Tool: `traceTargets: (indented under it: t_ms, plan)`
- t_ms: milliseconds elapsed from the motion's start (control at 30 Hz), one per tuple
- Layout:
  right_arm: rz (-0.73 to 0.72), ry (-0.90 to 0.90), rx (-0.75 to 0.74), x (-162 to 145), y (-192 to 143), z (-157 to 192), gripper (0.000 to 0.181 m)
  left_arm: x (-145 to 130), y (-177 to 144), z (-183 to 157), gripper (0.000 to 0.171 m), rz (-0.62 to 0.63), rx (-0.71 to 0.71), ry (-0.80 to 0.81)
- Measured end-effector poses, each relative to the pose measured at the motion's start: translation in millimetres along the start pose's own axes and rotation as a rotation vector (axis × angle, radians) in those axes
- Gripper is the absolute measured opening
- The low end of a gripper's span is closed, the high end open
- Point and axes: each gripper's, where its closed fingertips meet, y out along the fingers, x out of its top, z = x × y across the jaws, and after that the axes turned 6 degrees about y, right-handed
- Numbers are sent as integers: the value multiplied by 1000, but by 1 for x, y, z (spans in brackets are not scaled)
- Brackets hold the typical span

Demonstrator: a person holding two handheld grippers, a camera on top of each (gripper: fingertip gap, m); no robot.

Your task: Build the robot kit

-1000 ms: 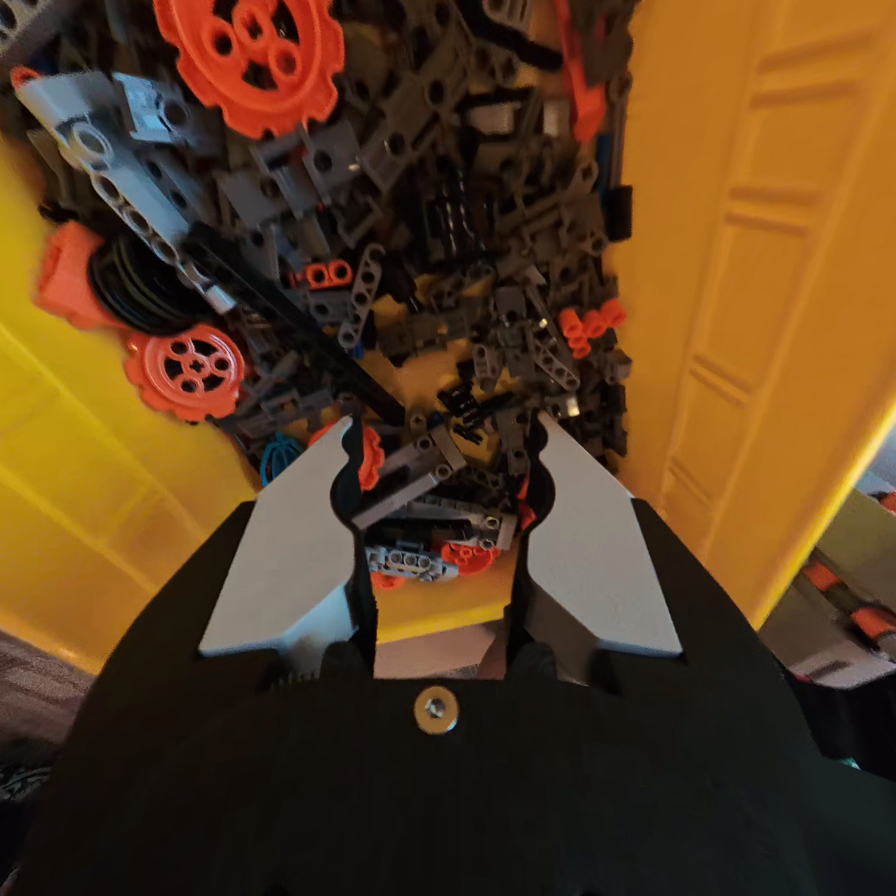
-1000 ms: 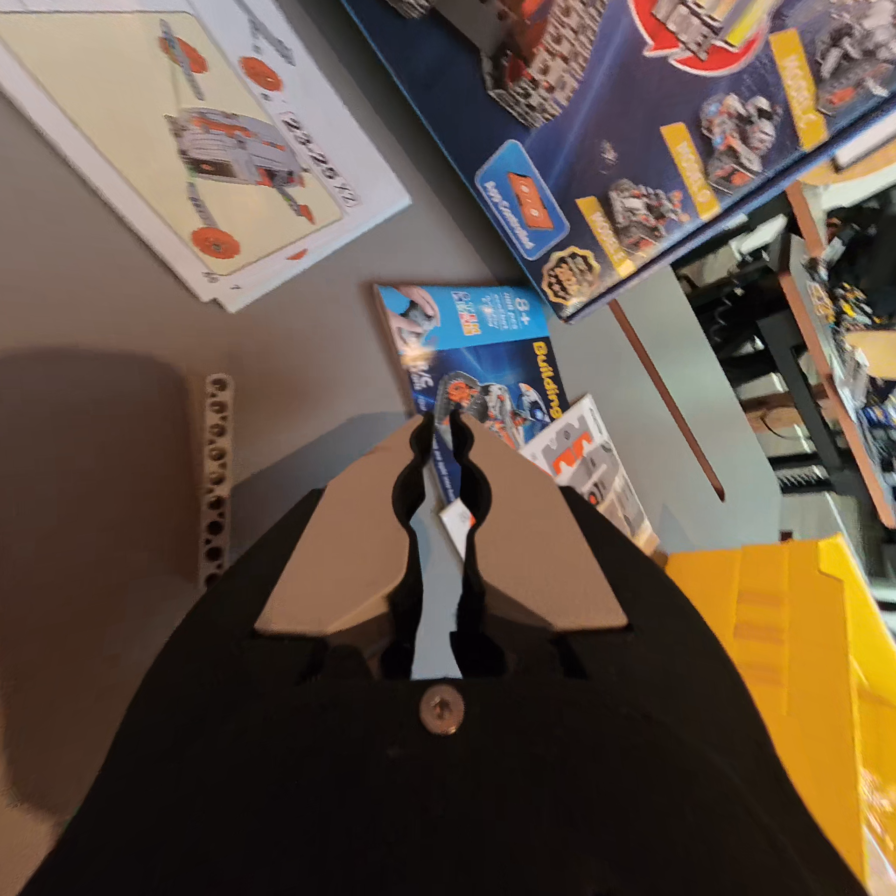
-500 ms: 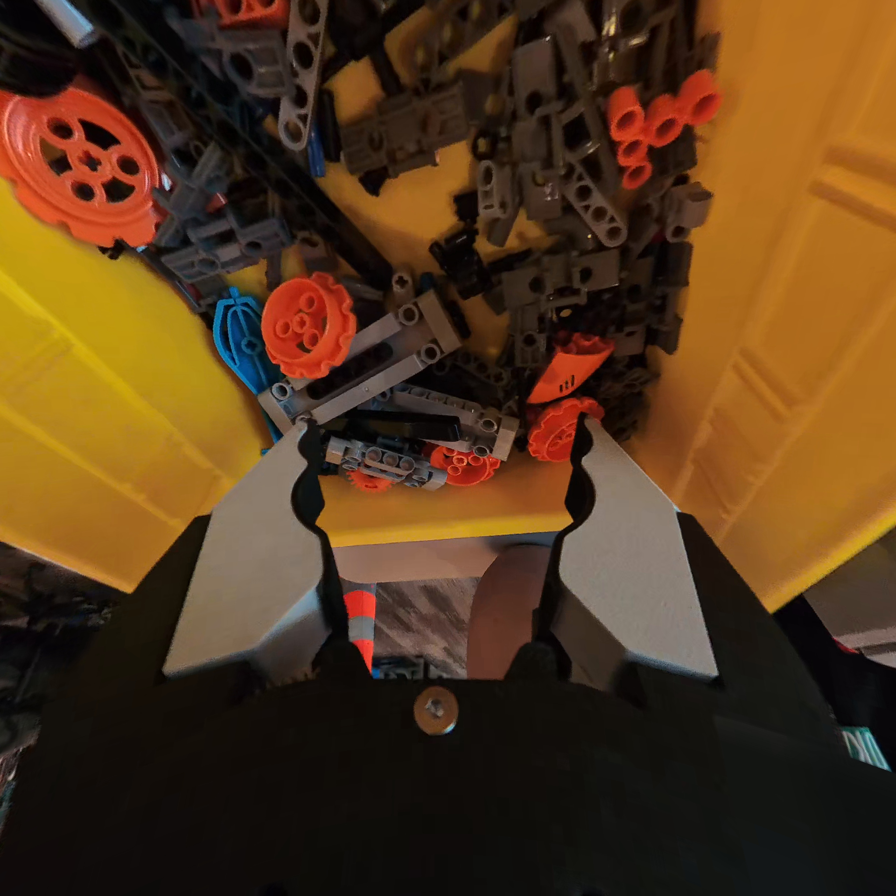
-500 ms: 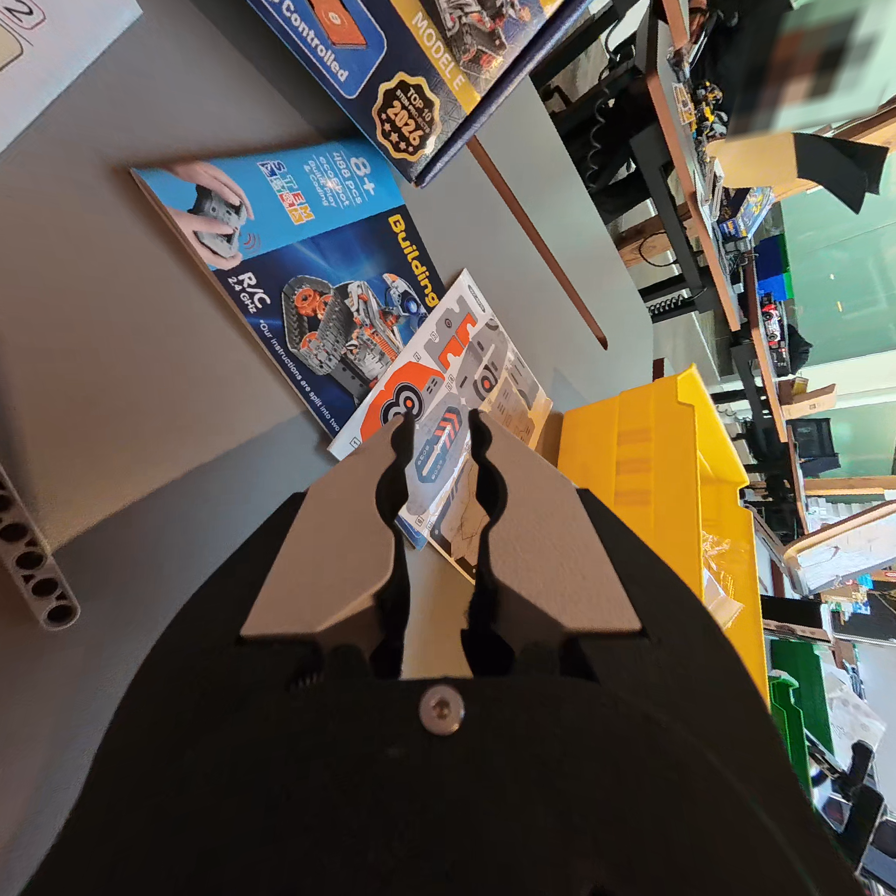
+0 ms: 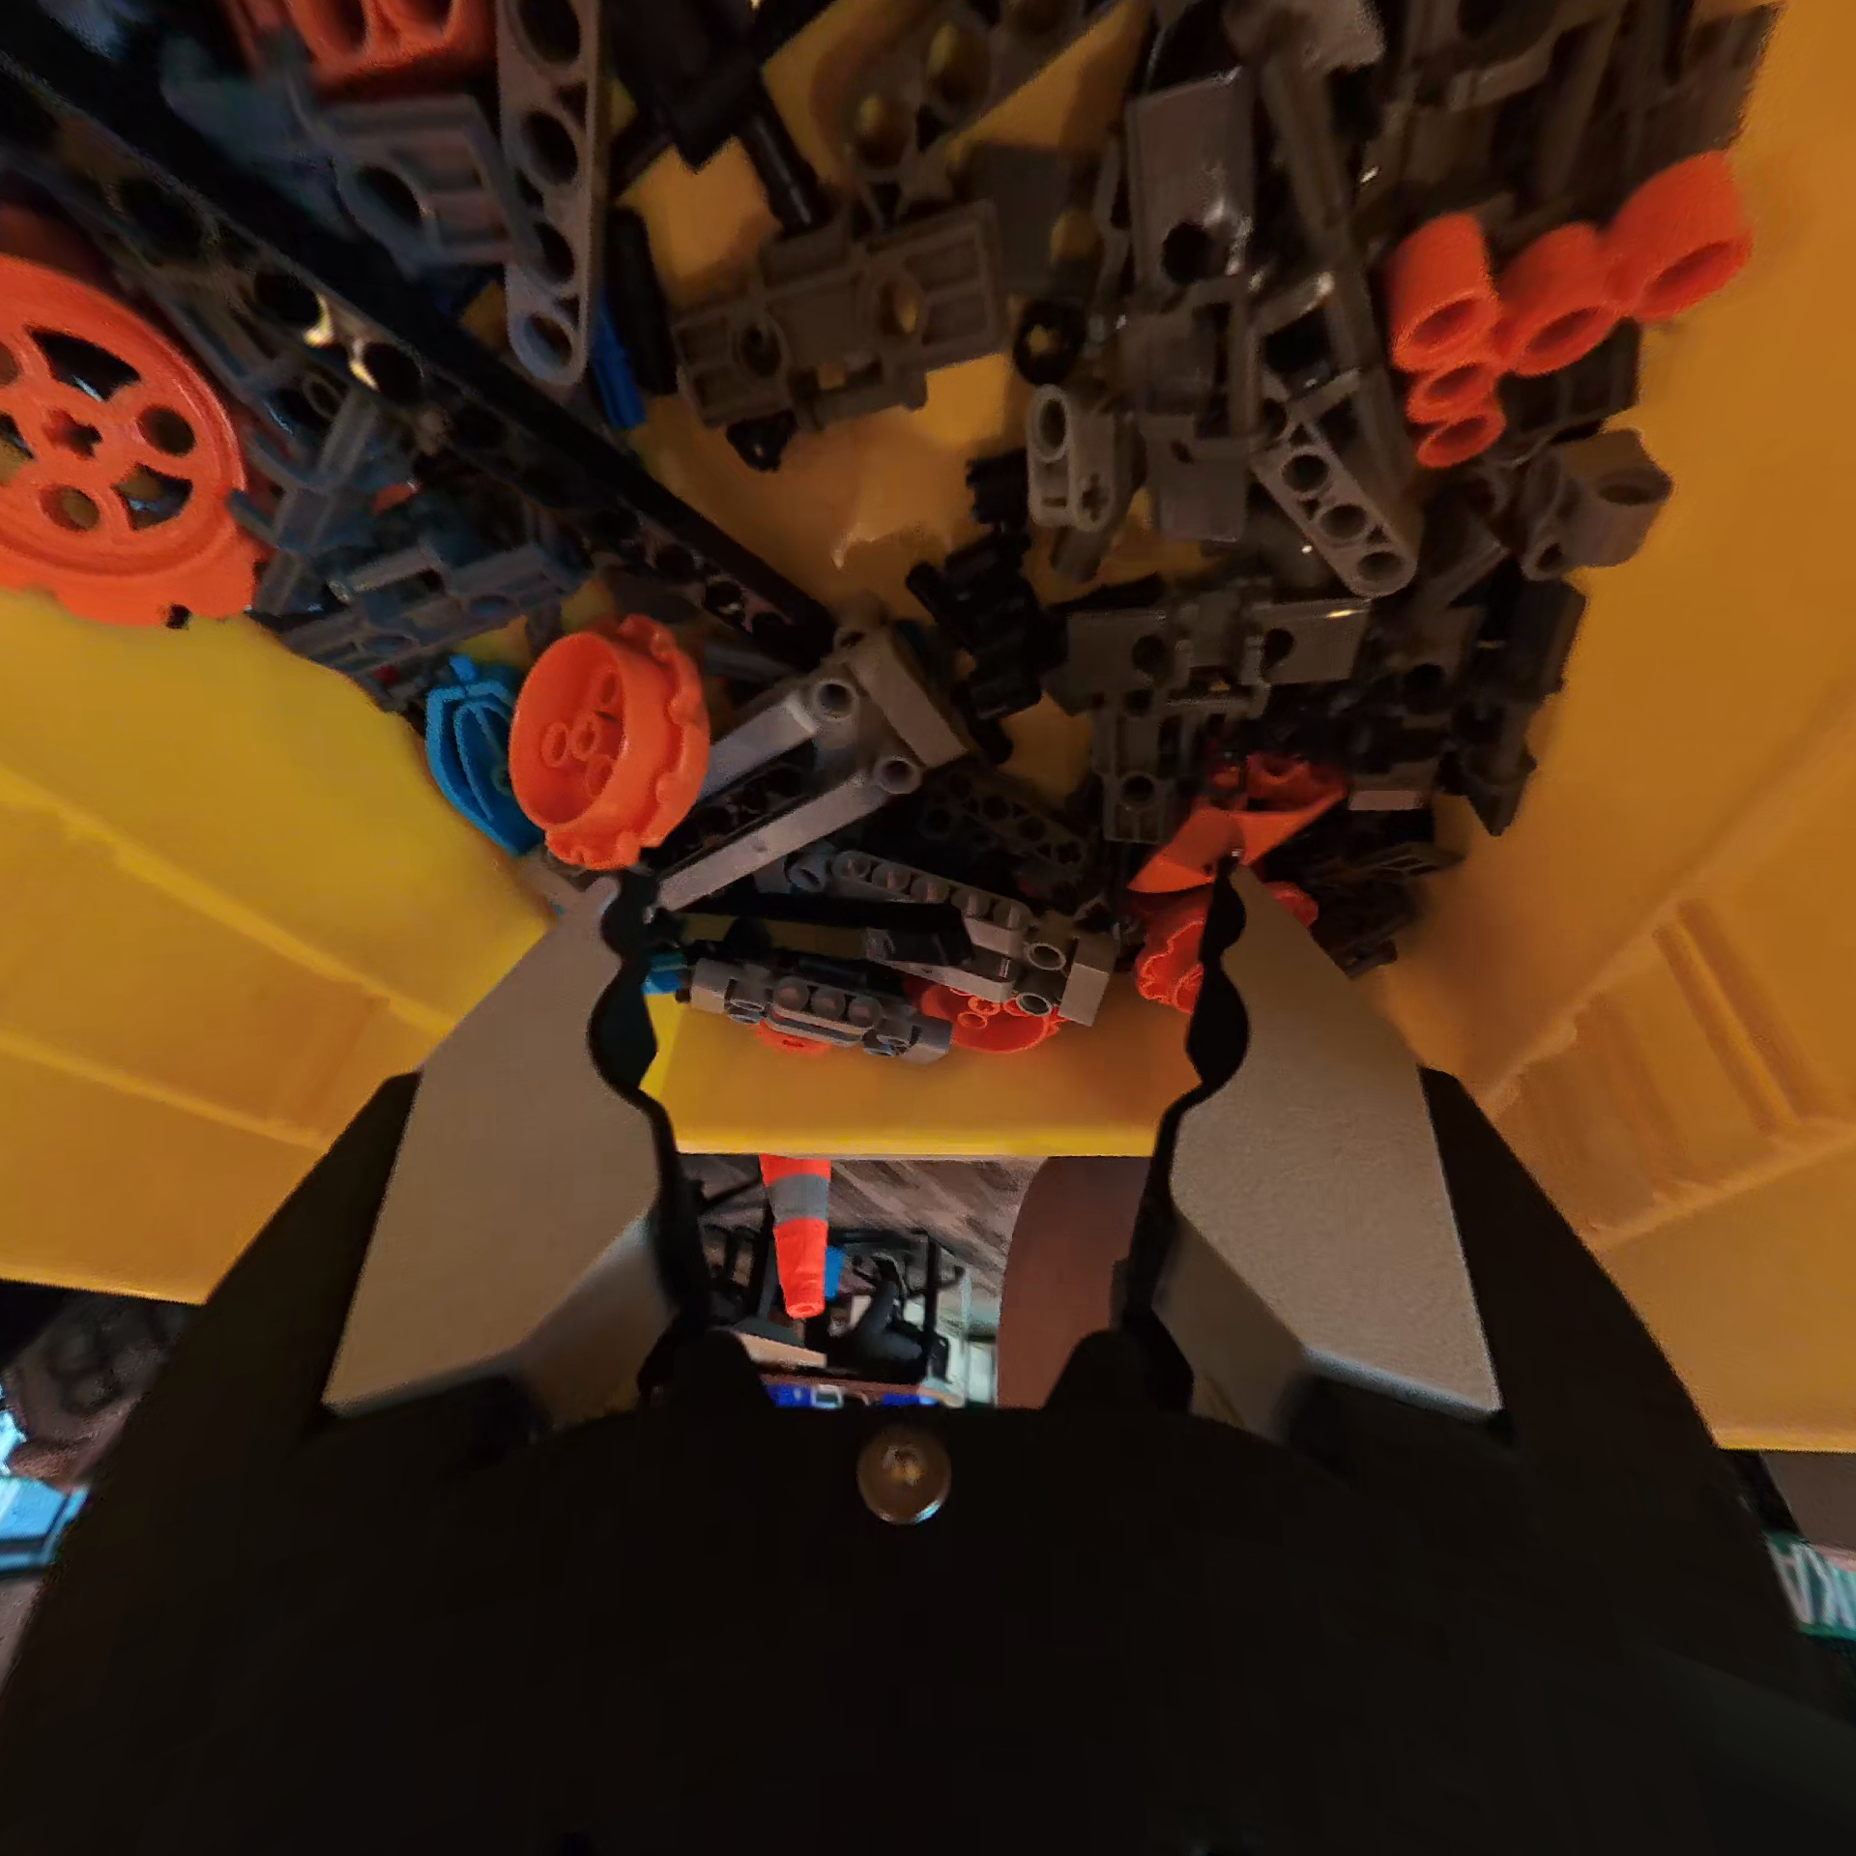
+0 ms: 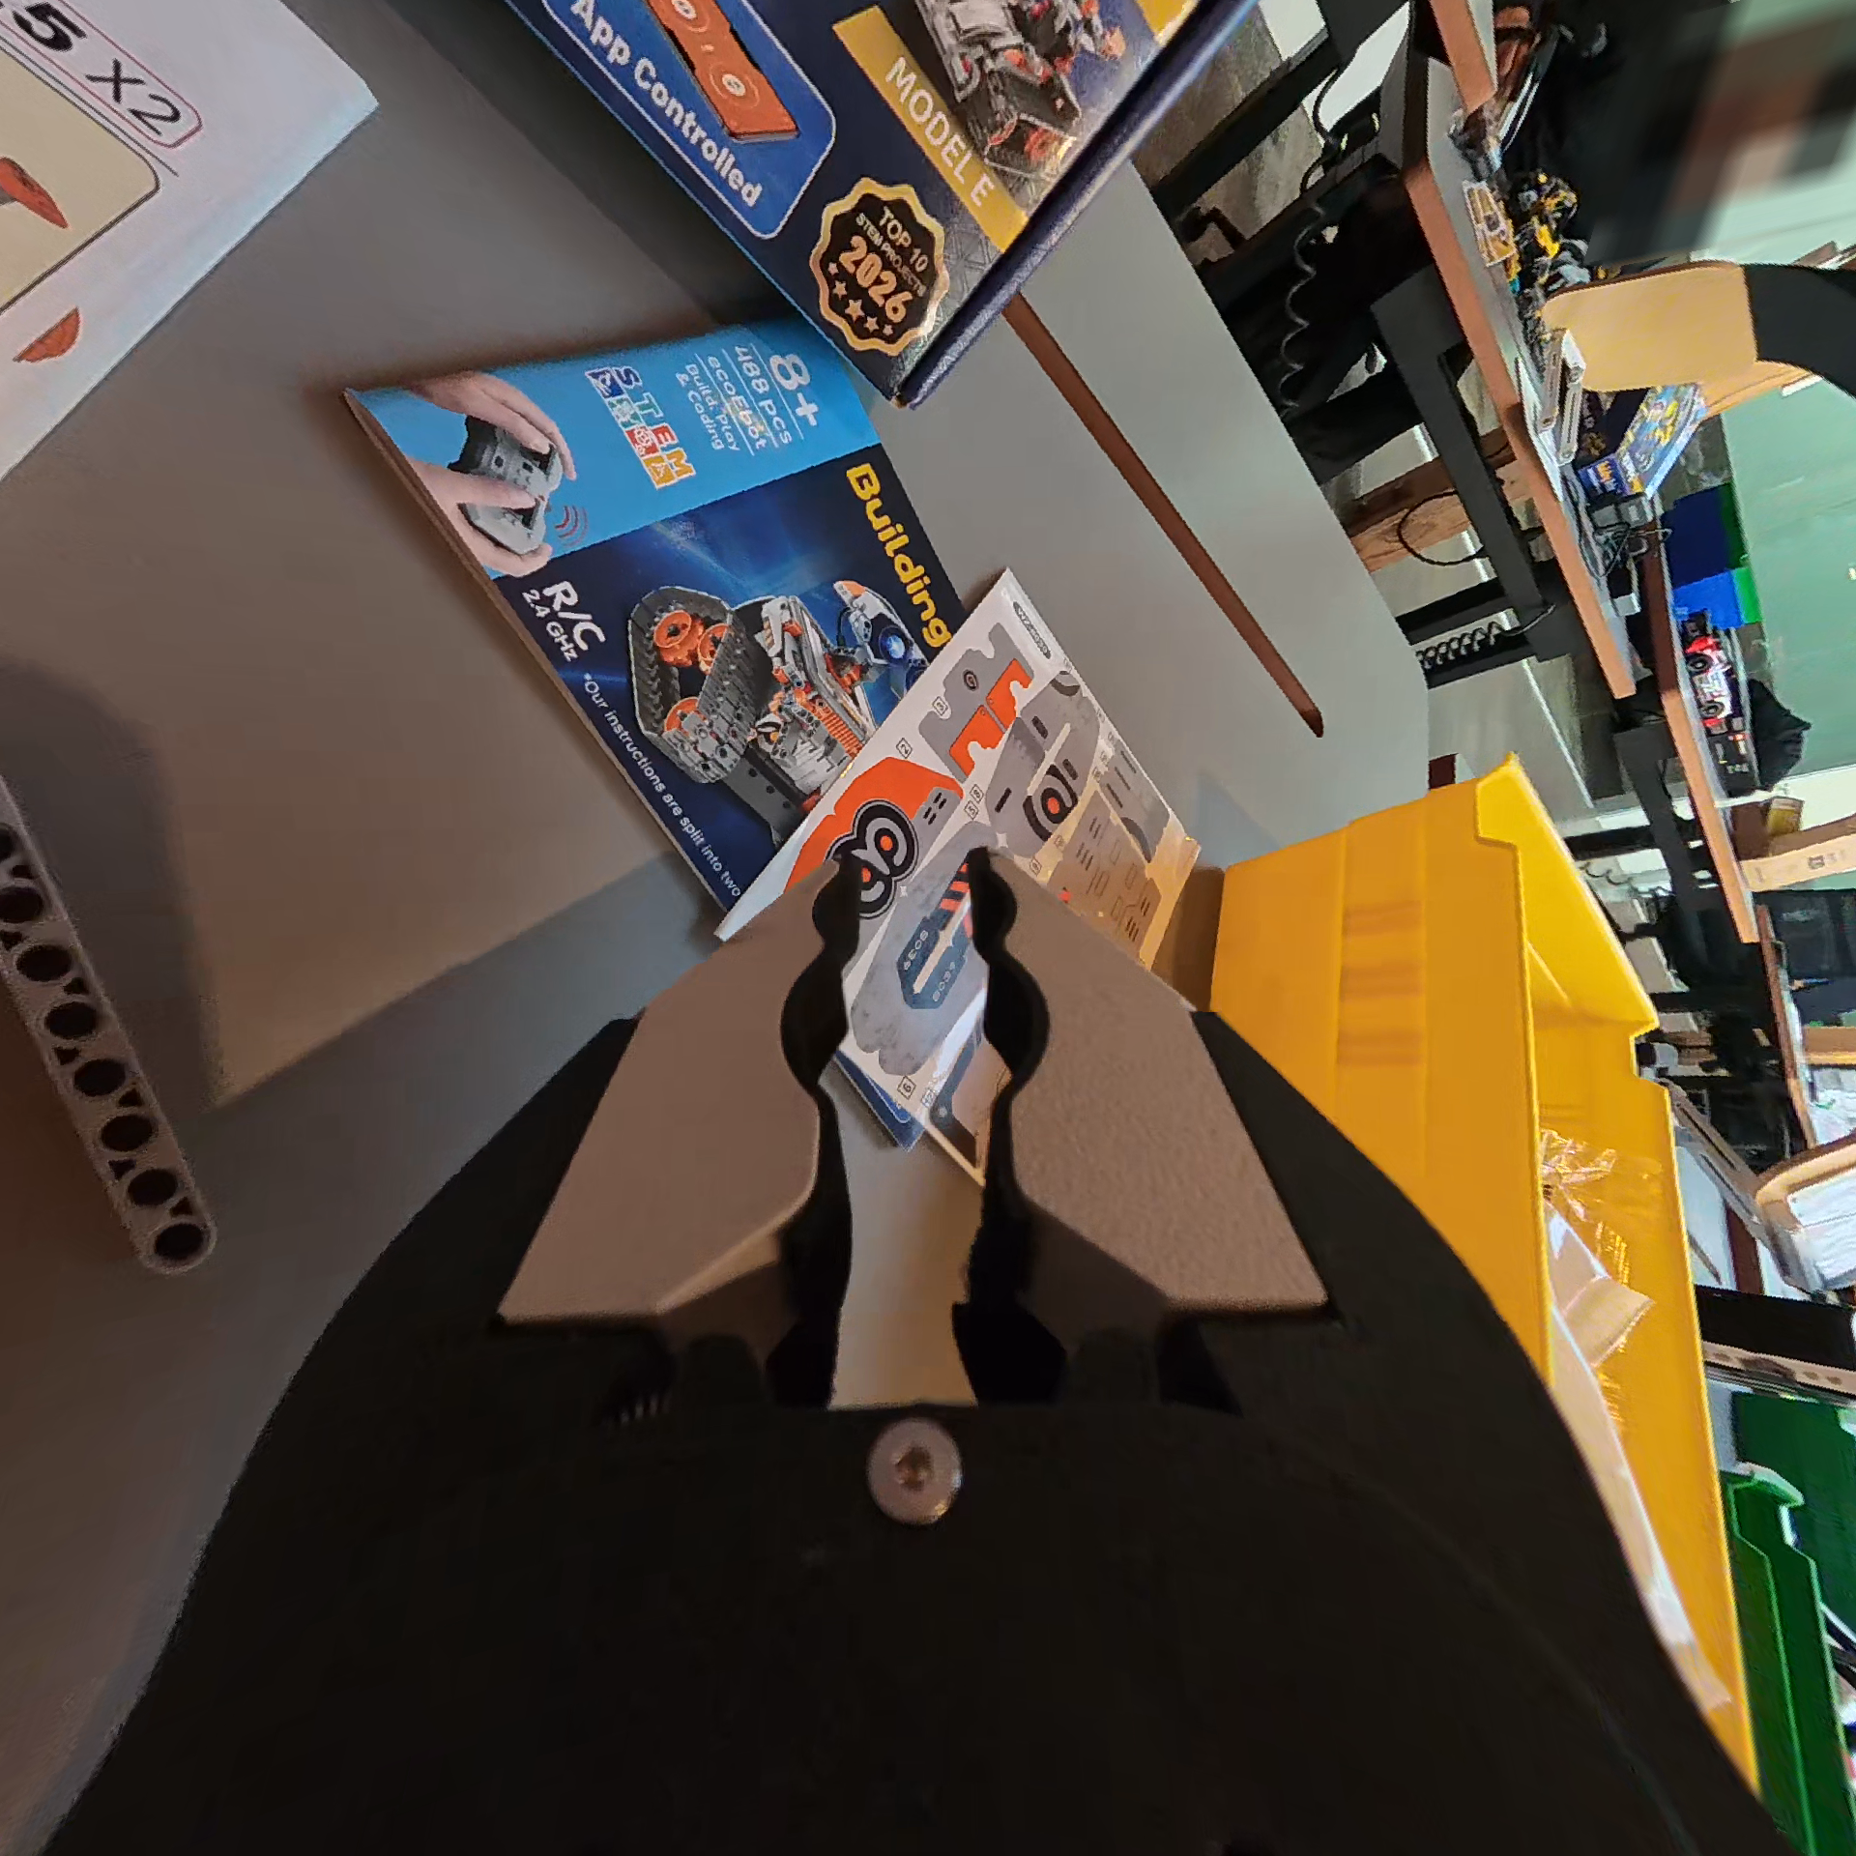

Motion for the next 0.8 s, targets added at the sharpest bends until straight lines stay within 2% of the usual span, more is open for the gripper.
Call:
traceTargets:
  t_ms: [33,67,100,267,400,433,567,600,633,700,767,800]
  plan:
    - [1,9,7,-1,1,0,20,3,-2,-1,97,-21,-2,15]
    - [5,15,11,-2,3,0,20,8,-5,-4,75,-51,-27,26]
    - [8,20,16,-2,4,0,20,13,-8,-5,65,-76,-34,33]
    - [5,17,37,-4,5,3,20,28,-14,5,56,-139,-50,31]
    - [-6,13,41,-2,7,4,19,52,-30,19,17,-306,-77,5]
    - [-6,14,47,-3,8,5,19,60,-35,26,12,-354,-75,-7]
    - [3,20,65,-6,11,8,18,69,-48,39,12,-455,-87,-62]
    - [5,20,67,-6,12,8,18,66,-48,39,20,-461,-92,-66]
    - [6,21,69,-7,12,8,18,60,-46,36,36,-444,-112,-73]
    - [1,24,77,-6,13,10,19,39,-37,33,59,-356,-125,-94]
    - [-1,18,86,-5,13,12,19,20,-33,34,71,-303,-98,-109]
    - [2,12,88,-6,13,13,19,15,-34,32,71,-307,-106,-112]
